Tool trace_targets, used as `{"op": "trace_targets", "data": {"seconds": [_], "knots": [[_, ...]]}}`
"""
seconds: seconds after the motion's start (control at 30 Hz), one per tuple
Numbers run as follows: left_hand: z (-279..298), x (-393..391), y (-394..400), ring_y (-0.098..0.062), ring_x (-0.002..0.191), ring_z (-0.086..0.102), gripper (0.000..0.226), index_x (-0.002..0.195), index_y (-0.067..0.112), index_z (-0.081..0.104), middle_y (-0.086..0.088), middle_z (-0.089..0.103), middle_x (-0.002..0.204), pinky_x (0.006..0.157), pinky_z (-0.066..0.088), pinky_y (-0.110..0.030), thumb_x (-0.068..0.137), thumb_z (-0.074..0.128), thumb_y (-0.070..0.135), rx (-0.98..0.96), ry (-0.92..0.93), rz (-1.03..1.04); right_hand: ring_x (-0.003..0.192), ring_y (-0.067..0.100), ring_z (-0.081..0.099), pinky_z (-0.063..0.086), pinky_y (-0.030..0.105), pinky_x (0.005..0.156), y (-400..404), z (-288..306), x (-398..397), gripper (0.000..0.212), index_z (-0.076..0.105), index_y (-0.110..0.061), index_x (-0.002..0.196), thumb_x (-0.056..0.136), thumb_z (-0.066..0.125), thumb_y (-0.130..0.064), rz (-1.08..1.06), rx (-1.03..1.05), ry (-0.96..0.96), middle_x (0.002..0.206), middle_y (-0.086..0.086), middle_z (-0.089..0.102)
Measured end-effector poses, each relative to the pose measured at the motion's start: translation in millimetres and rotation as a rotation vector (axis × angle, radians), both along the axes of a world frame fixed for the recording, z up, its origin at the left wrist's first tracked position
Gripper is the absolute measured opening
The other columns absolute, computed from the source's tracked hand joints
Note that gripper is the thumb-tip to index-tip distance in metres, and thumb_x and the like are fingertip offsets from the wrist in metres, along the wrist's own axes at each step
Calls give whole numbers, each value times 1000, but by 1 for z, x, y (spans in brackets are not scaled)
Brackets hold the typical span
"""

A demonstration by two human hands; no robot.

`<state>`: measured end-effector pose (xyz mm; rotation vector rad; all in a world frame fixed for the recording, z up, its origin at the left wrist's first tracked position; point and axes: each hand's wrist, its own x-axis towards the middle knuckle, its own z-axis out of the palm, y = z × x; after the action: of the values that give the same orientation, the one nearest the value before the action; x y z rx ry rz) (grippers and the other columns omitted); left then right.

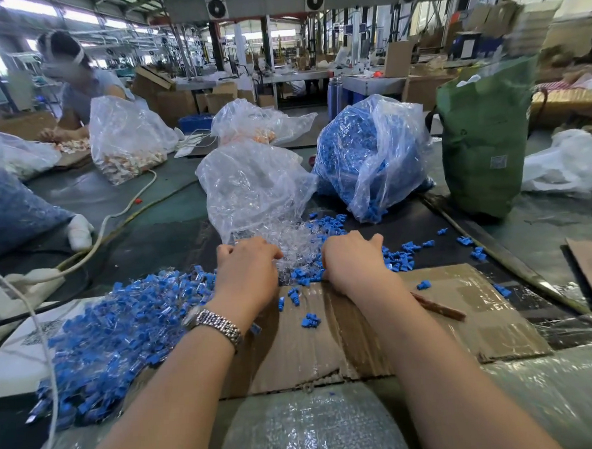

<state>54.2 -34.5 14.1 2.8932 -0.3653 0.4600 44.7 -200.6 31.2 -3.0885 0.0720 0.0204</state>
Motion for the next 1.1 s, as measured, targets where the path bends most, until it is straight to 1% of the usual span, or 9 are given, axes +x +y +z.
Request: {"op": "trace_targets", "data": {"seconds": [0.1,0.27,0.37,0.43,0.53,0.67,0.9,1.0,1.1], "knots": [[-8,9,-5,-17,119,55,26,122,30,68,5,64,120,106,30,-43,101,53,23,71,15,-5,121,29,46,27,58,105,2,-10,4,17,61,-21,109,94,57,-13,15,17,1,111,7,61],[-14,11,-6,-15,100,60,8,98,27,65,7,66,100,103,34,-39,98,61,20,-18,-12,-17,121,29,45,30,57,103,0,-15,8,11,50,-22,92,96,58,-16,20,32,-24,101,4,55],[-17,8,-5,-15,92,60,14,96,25,64,7,66,96,103,37,-37,99,56,13,-40,-39,-31,120,28,45,31,58,103,-4,-18,5,9,51,-22,91,97,57,-21,41,8,-27,102,3,55],[-17,7,-4,-15,94,61,18,97,25,64,7,67,97,99,34,-36,99,53,11,-45,-81,-41,119,27,47,31,57,103,-8,-19,3,3,61,-22,98,96,58,-22,55,-8,-43,106,1,60],[-15,6,-2,-11,98,59,15,93,31,63,12,66,99,100,33,-34,99,58,18,-56,-75,-67,116,25,51,32,53,103,-12,-19,0,13,65,-25,107,98,57,-21,63,-9,-58,112,0,65],[-16,3,-3,-10,104,60,15,110,33,69,12,69,106,102,32,-36,99,60,26,-45,-19,-86,110,25,56,33,50,102,-10,-18,-2,19,66,-27,108,97,55,-17,80,-48,-104,108,-1,68],[-21,-3,-1,-9,99,55,4,97,36,59,16,57,96,98,30,-33,97,60,33,-58,-33,-121,116,26,49,34,52,99,-11,-19,-2,24,65,-28,113,94,55,-18,83,17,-111,114,2,62],[-22,-6,2,-8,93,50,12,90,33,51,14,50,93,95,35,-34,92,63,33,-122,-20,-124,110,25,53,36,48,98,-13,-16,1,22,67,-28,115,96,57,-28,40,156,-157,115,3,60],[-18,-10,5,-13,82,56,15,85,24,54,9,55,86,79,50,-31,86,69,22,-289,26,-165,97,19,61,44,42,98,-15,-14,0,18,70,-26,109,93,63,-22,46,410,-148,105,-1,67]]}}
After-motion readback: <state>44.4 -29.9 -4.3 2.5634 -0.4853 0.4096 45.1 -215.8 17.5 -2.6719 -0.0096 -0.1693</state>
